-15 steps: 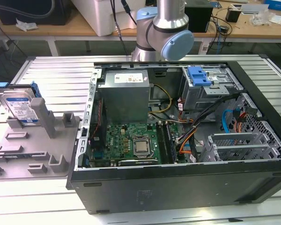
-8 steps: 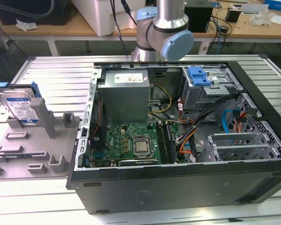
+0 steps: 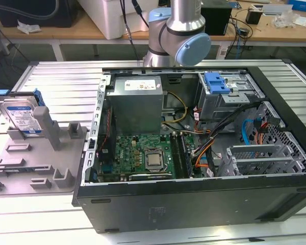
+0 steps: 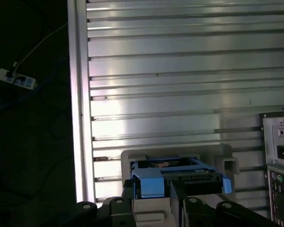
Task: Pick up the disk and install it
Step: 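Pick up the disk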
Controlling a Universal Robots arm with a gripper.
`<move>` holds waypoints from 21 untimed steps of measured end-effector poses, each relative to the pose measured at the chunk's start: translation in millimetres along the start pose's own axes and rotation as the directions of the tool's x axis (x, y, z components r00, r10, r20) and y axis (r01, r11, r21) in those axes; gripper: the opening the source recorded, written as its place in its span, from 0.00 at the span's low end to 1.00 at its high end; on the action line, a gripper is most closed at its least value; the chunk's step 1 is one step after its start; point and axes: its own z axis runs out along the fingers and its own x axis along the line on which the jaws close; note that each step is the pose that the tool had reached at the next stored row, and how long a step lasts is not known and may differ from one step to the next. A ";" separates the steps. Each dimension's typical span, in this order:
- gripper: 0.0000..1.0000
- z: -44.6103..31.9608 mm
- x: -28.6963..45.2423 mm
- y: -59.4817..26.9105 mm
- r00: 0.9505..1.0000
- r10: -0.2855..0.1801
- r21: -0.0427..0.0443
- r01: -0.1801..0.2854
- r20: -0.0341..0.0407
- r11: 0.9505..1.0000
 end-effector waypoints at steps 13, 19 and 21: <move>0.44 0.3 -1.7 -0.1 0.962 -0.273 -0.009 0.273 -0.015 0.962; 0.44 0.8 -12.4 0.3 0.945 -0.302 0.006 0.305 -0.130 0.952; 0.44 0.9 -12.7 0.5 0.940 -0.315 0.006 0.318 -0.132 0.948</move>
